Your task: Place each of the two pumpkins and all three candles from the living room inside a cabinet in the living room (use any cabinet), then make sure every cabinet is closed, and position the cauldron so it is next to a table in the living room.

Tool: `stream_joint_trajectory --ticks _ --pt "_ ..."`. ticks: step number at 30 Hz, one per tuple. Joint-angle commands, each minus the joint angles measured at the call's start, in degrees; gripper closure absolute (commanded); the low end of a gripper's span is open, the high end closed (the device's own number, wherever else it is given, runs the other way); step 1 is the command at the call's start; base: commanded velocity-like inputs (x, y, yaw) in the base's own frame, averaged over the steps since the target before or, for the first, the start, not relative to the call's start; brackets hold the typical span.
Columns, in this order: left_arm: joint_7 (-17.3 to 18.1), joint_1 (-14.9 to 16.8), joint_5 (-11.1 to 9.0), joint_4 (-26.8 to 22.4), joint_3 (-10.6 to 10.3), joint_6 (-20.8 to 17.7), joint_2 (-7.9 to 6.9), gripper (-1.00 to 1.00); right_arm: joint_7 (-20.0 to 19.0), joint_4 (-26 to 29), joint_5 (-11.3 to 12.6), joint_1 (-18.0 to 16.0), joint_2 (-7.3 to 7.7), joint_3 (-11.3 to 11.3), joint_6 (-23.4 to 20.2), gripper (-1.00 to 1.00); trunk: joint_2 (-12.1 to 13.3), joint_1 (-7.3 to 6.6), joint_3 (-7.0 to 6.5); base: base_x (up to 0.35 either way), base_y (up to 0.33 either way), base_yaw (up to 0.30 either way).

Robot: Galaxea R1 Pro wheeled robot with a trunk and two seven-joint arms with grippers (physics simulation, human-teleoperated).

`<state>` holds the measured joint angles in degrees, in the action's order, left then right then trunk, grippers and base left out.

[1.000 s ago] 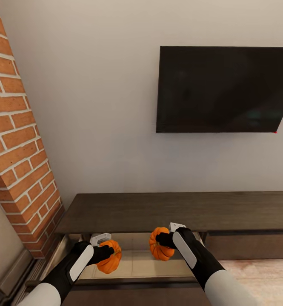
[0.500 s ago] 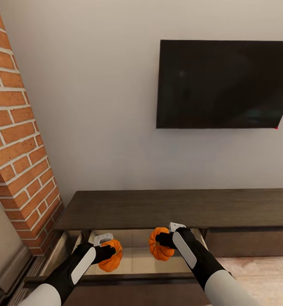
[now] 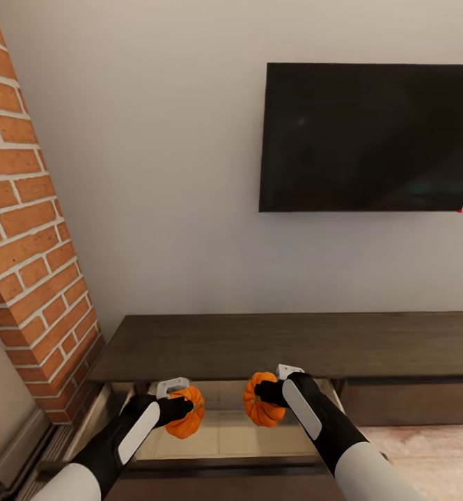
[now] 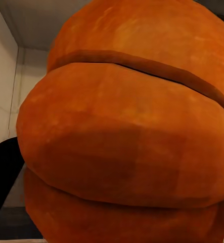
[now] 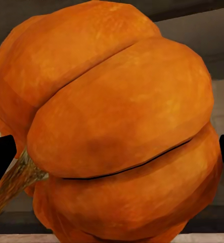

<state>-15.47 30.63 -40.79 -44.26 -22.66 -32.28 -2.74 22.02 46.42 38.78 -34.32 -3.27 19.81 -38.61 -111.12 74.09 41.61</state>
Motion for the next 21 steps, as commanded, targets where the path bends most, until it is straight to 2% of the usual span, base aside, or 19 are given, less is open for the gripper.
stream_joint_trajectory --ticks 1,16,21 --pt "-0.7 0.0 -0.5 -0.1 -0.3 -0.1 -0.08 1.0 0.5 0.1 0.6 0.0 0.02 0.1 -0.1 1.0 0.0 0.02 0.06 0.145 0.096 0.0" --pt "-0.6 0.0 -0.5 -0.1 -0.3 -0.1 -0.26 1.0 0.2 0.1 0.6 0.0 0.03 0.1 0.3 1.0 0.0 0.02 0.06 0.028 0.123 0.0" --pt "-0.6 0.0 -0.6 -0.1 -0.4 -0.1 -0.25 1.0 0.0 0.1 0.7 0.0 0.04 0.1 0.3 1.0 0.0 0.02 0.06 0.026 0.024 0.0"
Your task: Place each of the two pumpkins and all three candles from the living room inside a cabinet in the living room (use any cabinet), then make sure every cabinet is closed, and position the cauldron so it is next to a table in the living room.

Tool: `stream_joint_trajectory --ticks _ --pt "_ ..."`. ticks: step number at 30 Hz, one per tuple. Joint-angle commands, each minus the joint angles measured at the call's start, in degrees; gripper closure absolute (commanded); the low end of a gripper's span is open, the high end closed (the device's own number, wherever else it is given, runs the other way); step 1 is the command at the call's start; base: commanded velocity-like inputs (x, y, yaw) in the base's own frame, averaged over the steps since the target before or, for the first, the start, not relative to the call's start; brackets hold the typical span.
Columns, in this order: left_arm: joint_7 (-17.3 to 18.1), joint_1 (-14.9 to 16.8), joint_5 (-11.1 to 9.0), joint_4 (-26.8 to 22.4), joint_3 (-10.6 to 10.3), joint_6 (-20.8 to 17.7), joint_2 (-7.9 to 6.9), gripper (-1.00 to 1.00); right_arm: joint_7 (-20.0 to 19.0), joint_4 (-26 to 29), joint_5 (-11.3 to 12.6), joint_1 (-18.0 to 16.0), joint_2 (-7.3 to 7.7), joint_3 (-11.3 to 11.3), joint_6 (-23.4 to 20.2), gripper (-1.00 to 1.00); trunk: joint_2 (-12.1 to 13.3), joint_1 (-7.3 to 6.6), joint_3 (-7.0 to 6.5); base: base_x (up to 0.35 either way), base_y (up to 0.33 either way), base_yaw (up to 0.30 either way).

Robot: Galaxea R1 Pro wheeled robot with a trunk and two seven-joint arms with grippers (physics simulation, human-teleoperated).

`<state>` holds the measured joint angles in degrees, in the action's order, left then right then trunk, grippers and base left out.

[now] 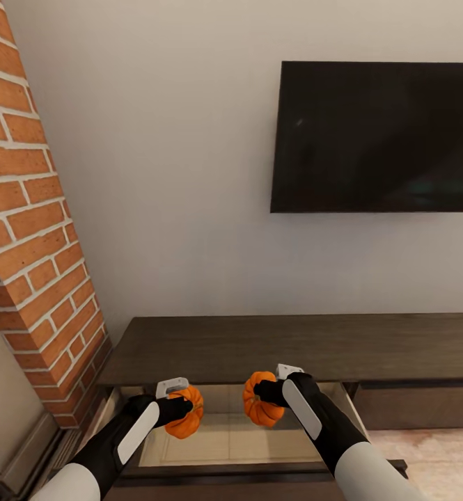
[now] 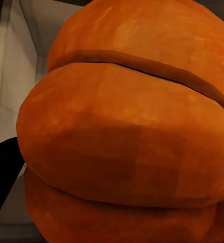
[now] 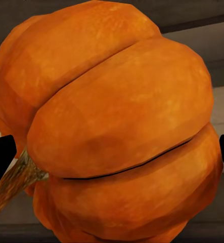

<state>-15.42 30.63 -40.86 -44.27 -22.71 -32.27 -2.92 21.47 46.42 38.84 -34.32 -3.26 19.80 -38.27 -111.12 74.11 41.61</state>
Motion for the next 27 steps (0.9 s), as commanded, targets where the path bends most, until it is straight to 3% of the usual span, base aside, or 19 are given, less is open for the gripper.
stream_joint_trajectory --ticks 1,12,27 --pt "-0.7 0.0 -0.5 -0.1 -0.3 -0.1 -0.08 1.0 0.6 0.1 0.6 0.0 0.02 0.1 0.0 1.0 0.0 0.0 0.06 0.015 0.005 0.0" --pt "-0.7 0.0 -0.5 -0.2 -0.3 -0.1 -0.05 1.0 0.5 0.1 0.6 0.0 0.0 0.1 0.0 1.0 0.0 0.0 0.06 0.002 0.001 0.0" --pt "-0.8 0.0 -0.5 -0.2 -0.2 -0.1 -0.07 1.0 0.5 0.1 0.6 0.0 0.01 0.1 0.0 1.0 -6.0 3.29 2.75 0.0 0.0 0.0"
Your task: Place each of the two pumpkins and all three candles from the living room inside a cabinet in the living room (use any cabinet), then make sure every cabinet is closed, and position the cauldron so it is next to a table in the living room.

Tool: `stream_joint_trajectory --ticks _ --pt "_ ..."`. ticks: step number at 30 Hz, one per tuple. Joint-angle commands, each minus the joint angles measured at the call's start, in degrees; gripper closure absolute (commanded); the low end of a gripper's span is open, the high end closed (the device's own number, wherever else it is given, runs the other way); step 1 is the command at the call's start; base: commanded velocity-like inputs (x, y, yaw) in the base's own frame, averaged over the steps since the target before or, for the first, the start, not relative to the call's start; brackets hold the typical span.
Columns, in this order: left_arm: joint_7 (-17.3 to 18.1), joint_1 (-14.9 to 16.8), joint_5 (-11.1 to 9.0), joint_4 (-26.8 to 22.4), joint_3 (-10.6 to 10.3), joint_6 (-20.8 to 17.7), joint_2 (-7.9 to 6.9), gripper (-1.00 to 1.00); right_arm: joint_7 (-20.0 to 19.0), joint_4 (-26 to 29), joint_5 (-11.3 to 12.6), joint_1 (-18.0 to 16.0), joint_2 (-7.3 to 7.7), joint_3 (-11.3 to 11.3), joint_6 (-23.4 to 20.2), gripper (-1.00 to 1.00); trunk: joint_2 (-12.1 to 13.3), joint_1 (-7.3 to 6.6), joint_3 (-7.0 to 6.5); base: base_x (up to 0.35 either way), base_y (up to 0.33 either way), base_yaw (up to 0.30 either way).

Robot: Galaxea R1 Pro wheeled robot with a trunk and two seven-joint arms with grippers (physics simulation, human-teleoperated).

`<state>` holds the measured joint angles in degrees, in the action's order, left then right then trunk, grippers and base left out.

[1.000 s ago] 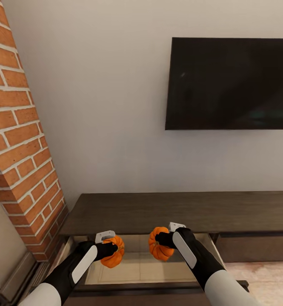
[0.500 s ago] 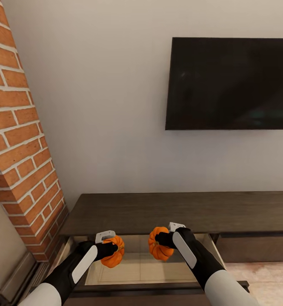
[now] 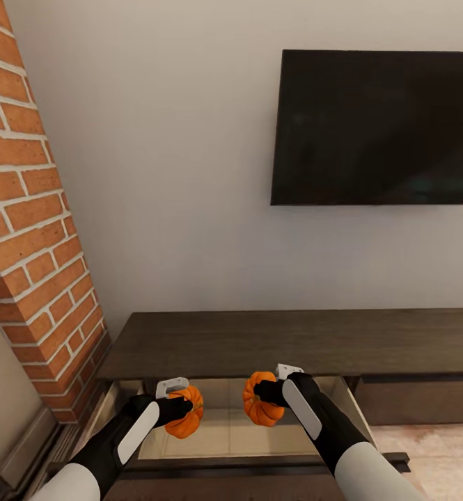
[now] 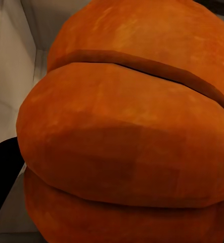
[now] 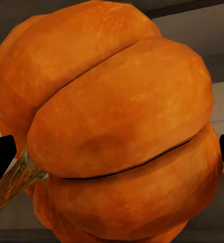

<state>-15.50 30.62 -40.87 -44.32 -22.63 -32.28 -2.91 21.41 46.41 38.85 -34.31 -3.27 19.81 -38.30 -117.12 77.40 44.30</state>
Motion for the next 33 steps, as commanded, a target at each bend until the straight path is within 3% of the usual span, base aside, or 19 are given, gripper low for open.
stream_joint_trajectory --ticks 1,4,33 --pt "-0.7 0.1 -0.5 -0.1 -0.3 -0.1 -0.08 1.0 0.6 0.1 0.6 -0.1 0.02 0.1 0.0 1.0 -0.4 0.22 0.24 0.0 0.0 0.0" --pt "-0.7 0.1 -0.5 -0.1 -0.3 -0.1 -0.08 1.0 0.6 0.1 0.6 -0.1 0.02 0.1 0.0 1.0 -1.6 0.88 0.78 0.0 0.0 0.0" --pt "-0.7 0.1 -0.4 -0.5 -0.4 -0.1 -0.11 1.0 0.5 0.2 0.6 -0.1 0.02 0.1 0.0 1.0 -1.6 0.88 0.52 0.051 0.033 -0.022"
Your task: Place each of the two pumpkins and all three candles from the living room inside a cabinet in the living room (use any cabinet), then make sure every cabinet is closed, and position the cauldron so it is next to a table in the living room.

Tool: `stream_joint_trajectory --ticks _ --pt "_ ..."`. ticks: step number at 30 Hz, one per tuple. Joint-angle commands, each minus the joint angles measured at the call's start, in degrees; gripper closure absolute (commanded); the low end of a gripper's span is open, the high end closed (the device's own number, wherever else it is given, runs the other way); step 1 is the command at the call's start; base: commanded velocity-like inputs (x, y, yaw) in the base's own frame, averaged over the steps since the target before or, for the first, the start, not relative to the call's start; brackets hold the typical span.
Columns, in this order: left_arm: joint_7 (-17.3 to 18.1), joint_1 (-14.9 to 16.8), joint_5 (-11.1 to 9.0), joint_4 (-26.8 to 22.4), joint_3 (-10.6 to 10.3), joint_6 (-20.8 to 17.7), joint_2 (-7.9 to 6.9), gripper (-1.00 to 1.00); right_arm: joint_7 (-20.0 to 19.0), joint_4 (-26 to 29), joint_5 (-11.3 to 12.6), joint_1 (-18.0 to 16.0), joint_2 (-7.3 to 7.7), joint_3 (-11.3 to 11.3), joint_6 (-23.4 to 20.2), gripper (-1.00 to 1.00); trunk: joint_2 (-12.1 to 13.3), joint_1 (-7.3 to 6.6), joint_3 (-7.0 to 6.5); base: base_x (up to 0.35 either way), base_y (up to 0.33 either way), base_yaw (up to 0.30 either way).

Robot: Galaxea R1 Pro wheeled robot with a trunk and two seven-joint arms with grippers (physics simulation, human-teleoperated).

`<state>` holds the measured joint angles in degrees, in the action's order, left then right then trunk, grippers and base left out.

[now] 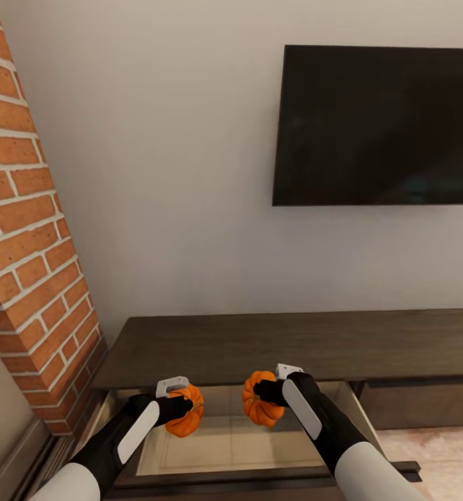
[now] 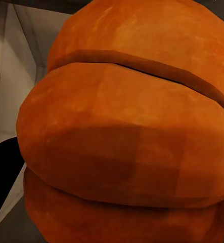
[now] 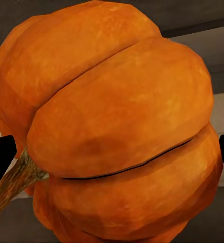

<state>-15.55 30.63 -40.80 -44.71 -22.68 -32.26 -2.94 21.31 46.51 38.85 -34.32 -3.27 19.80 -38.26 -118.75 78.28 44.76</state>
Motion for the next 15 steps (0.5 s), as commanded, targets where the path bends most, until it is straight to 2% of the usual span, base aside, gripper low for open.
stream_joint_trajectory --ticks 1,7,15 --pt "-0.7 0.0 -0.5 -0.1 -0.3 -0.1 -0.07 1.0 0.6 0.1 0.6 0.0 0.02 0.1 -0.1 1.0 0.0 -0.01 0.06 0.014 0.001 0.0" --pt "-0.7 0.0 -0.5 -0.1 -0.3 -0.1 -0.05 1.0 0.6 0.0 0.6 0.0 0.04 0.1 -0.1 1.0 0.0 -0.01 -0.1 0.003 0.0 -0.045" --pt "-0.9 0.0 -0.5 -0.1 -0.4 -0.1 0.13 1.0 0.7 0.0 0.5 0.0 0.05 0.1 0.0 1.0 -3.2 1.75 1.3 0.0 0.0 -0.009"
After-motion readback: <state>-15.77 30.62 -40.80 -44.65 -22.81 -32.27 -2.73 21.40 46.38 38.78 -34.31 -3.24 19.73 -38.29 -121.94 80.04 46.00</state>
